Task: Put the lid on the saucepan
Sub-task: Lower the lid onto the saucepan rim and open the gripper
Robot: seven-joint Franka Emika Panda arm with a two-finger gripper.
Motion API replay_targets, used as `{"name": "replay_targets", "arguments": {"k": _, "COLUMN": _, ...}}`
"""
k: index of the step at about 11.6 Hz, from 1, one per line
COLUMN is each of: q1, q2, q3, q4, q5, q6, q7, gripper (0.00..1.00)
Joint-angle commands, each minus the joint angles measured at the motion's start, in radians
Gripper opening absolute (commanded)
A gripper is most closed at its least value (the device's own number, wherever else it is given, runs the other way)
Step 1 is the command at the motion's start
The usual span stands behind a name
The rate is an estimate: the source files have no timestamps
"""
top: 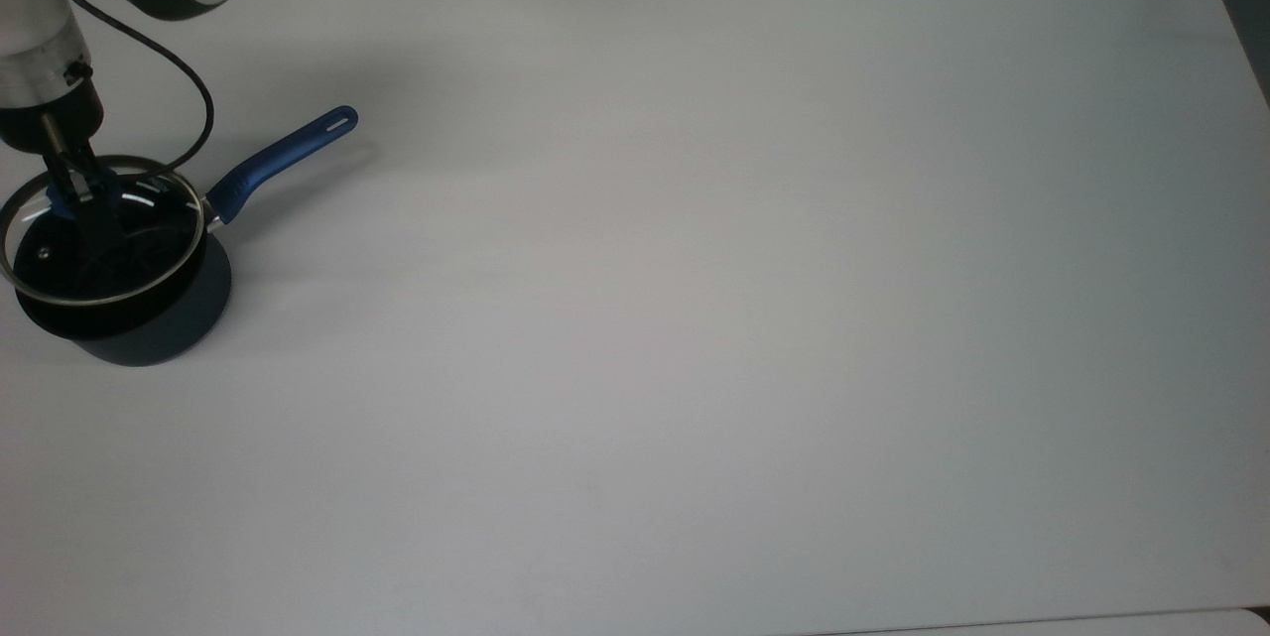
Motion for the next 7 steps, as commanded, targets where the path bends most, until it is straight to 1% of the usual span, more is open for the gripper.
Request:
{"name": "replay_targets", "arguments": {"k": 1, "q1": 0.016, "q2": 0.015, "q3": -0.017, "q4": 0.020, "q5": 0.017, "q6": 0.031, "q7": 0.002, "gripper": 0.21}}
{"name": "replay_targets", "arguments": {"k": 3, "q1": 0.019, "q2": 0.029, "q3": -0.019, "q4": 0.022, "q5": 0.015, "q6": 0.033, "q7": 0.002, "gripper": 0.21}}
{"name": "replay_targets", "arguments": {"k": 4, "q1": 0.021, "q2": 0.029, "q3": -0.017, "q4": 0.021, "q5": 0.014, "q6": 0.031, "q7": -0.003, "gripper": 0.41}}
{"name": "replay_targets", "arguments": {"k": 5, "q1": 0.021, "q2": 0.029, "q3": -0.019, "q4": 0.017, "q5": 0.012, "q6": 0.031, "q7": -0.004, "gripper": 0.93}}
{"name": "replay_targets", "arguments": {"k": 6, "q1": 0.021, "q2": 0.029, "q3": -0.019, "q4": 0.016, "q5": 0.006, "q6": 0.031, "q7": -0.007, "gripper": 1.00}}
{"name": "replay_targets", "arguments": {"k": 7, "q1": 0.021, "q2": 0.029, "q3": -0.019, "q4": 0.016, "q5": -0.001, "q6": 0.031, "q7": -0.006, "gripper": 1.00}}
